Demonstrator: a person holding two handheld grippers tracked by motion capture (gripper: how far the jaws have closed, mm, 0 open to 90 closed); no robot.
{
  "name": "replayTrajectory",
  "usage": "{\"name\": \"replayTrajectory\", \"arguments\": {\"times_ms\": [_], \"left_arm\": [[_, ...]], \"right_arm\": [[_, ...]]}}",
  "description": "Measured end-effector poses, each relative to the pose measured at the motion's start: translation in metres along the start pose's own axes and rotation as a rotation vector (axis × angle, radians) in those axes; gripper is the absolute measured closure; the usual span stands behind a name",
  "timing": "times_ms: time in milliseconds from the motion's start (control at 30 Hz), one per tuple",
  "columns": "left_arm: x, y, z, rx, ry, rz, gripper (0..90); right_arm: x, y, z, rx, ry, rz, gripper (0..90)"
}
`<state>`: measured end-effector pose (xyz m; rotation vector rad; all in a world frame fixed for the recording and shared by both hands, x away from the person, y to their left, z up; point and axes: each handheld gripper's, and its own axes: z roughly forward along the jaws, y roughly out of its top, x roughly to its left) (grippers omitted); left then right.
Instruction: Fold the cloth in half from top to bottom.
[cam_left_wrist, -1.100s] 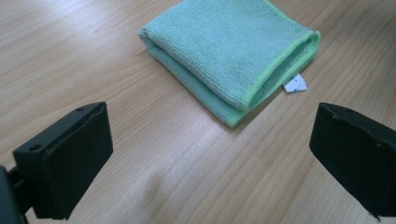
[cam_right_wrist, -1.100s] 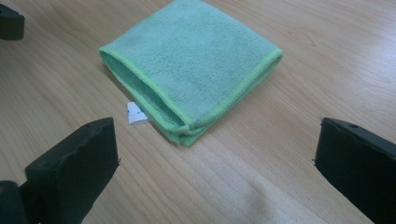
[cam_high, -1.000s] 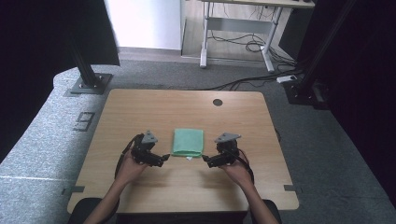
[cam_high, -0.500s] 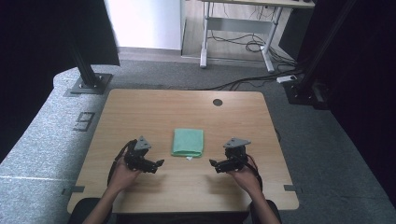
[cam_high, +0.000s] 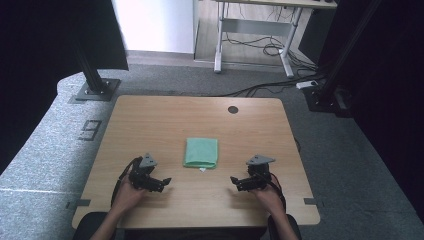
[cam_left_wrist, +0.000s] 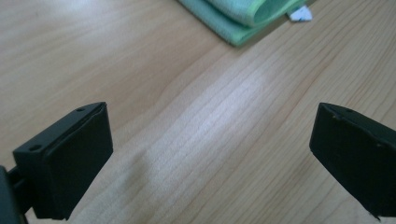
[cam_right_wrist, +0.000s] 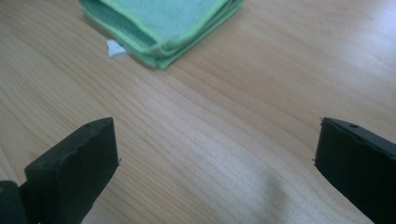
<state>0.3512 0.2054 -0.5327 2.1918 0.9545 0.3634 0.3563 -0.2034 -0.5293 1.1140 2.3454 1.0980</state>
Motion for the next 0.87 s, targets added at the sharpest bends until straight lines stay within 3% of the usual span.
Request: {"name": "replayTrajectory", "arguments": {"times_ms": [267,467,633,867], "left_arm": [[0.004,-0.009,0.008,0.024,0.003,-0.021,0.0],[0.001,-0.010,0.013,0.061,0.023,0.004,0.0],[0.001,-0.009,0.013,0.062,0.022,-0.001,0.0],[0.001,-0.009,0.014,0.062,0.022,-0.001,0.0]], "right_arm": [[0.001,-0.012,0.011,0.043,0.009,-0.009,0.0],[0.001,-0.019,0.018,0.051,0.005,0.001,0.0],[0.004,-0.019,0.020,0.062,-0.017,-0.024,0.0],[0.004,-0.019,0.020,0.062,-0.020,-0.022,0.0]]}}
